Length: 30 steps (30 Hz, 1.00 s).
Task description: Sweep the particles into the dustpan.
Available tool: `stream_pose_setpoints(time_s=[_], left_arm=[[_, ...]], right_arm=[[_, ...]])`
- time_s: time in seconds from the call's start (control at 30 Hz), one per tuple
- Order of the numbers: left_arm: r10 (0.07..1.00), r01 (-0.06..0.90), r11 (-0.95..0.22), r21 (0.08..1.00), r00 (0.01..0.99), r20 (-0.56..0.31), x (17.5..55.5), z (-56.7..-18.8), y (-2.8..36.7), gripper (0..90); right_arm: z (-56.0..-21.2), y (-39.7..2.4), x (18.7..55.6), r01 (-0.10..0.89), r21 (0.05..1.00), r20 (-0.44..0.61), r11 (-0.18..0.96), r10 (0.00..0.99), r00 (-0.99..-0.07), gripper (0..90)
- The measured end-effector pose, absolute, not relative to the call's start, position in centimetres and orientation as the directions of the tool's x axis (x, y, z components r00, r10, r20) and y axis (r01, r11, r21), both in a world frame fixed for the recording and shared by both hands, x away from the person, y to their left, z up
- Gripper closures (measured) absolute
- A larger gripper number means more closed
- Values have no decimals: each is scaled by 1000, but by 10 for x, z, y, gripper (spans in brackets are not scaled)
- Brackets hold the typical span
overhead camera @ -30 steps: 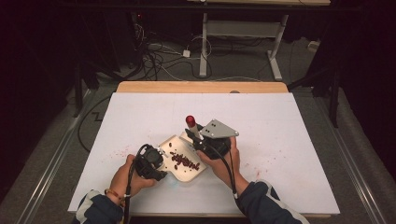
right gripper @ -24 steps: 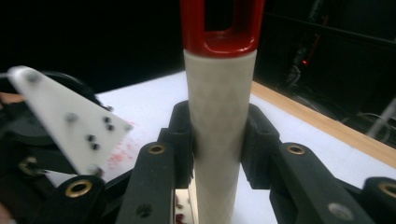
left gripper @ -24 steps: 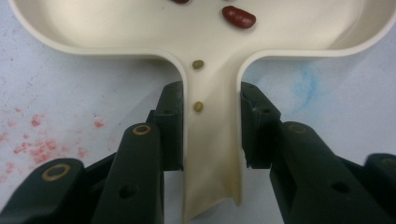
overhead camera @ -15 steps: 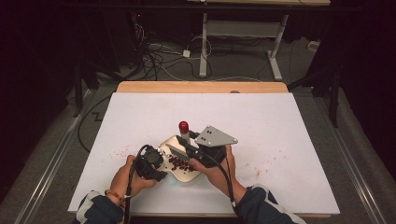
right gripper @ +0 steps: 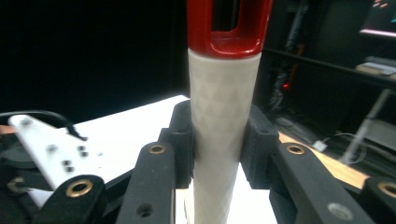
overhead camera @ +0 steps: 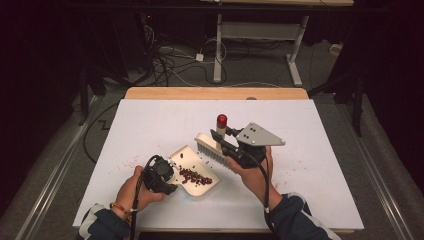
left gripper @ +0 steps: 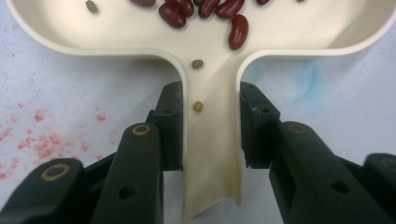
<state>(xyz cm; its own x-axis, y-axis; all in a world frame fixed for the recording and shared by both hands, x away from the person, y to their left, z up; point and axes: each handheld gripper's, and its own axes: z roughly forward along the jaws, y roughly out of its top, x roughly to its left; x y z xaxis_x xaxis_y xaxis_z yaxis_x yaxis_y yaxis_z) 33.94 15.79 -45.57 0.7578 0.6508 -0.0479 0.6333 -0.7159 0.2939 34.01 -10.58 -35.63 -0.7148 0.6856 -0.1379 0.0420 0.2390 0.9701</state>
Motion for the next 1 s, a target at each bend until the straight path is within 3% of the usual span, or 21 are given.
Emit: stream_pose_setpoints(time_s=[0.4, 0.7, 1.0], left_arm=[[650, 633, -718, 290, 759, -45, 339, -456, 157, 638], [655, 637, -713, 293, 754, -49, 338, -456, 157, 637], [653, 635, -714, 293, 756, -49, 339, -456, 158, 637]], right_arm=[[-391, -82, 383, 37, 932, -249, 360, 710, -658, 700], [-388, -61, 345, 56, 934, -188, 354, 618, -763, 700], [-378, -68, 337, 30, 950, -174, 311, 608, -775, 700]])
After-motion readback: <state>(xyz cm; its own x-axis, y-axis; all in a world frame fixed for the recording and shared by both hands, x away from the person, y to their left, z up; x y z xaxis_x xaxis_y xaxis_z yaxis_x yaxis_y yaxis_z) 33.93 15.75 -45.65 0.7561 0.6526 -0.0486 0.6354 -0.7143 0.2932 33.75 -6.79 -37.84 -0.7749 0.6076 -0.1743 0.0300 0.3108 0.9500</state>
